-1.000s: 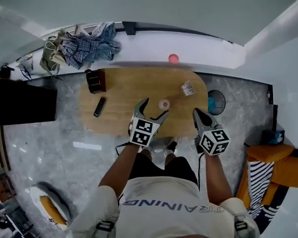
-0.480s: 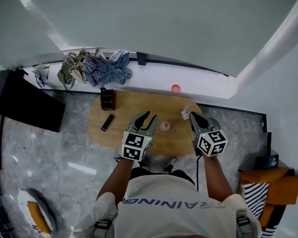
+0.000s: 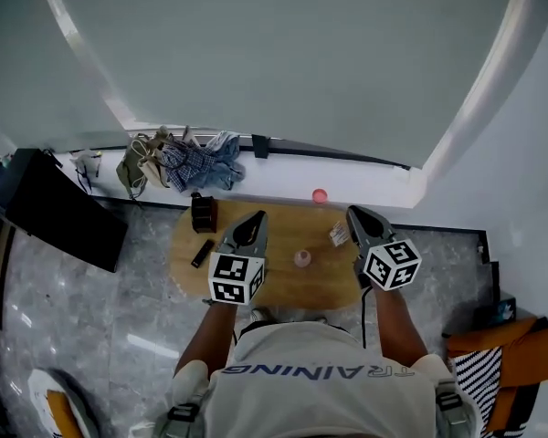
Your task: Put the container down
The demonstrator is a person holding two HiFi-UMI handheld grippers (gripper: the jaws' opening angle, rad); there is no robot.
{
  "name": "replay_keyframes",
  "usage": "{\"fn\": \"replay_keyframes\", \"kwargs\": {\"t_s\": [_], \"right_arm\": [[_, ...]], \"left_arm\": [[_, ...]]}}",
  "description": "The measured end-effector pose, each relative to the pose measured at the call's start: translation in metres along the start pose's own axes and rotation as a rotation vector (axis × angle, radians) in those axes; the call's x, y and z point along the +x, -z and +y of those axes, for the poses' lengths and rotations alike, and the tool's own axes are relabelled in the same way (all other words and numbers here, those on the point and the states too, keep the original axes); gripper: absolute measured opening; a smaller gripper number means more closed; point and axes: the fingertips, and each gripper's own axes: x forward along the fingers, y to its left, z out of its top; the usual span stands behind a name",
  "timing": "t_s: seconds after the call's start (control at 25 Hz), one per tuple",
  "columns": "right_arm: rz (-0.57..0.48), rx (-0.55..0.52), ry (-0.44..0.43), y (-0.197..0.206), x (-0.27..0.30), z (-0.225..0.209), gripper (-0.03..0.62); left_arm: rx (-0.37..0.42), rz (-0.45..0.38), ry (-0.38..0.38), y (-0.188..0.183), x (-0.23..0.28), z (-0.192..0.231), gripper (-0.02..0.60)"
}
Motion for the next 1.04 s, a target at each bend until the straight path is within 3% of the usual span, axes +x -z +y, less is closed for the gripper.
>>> {"fn": "replay_keyframes", "kwargs": {"t_s": [0.2, 1.04], "right_arm": [[-0.035, -0.076, 0.009, -0.015, -0.012, 0.008, 0.015], [-0.044, -0.040, 0.009, -0.010, -0.012, -0.006, 0.015]], "left_arm": [[0.009, -0.009, 0.020, -0.006, -0.006, -0.009, -0.002], [0.010, 0.007, 0.042, -0.003, 0.008, -0.016, -0.002]]}}
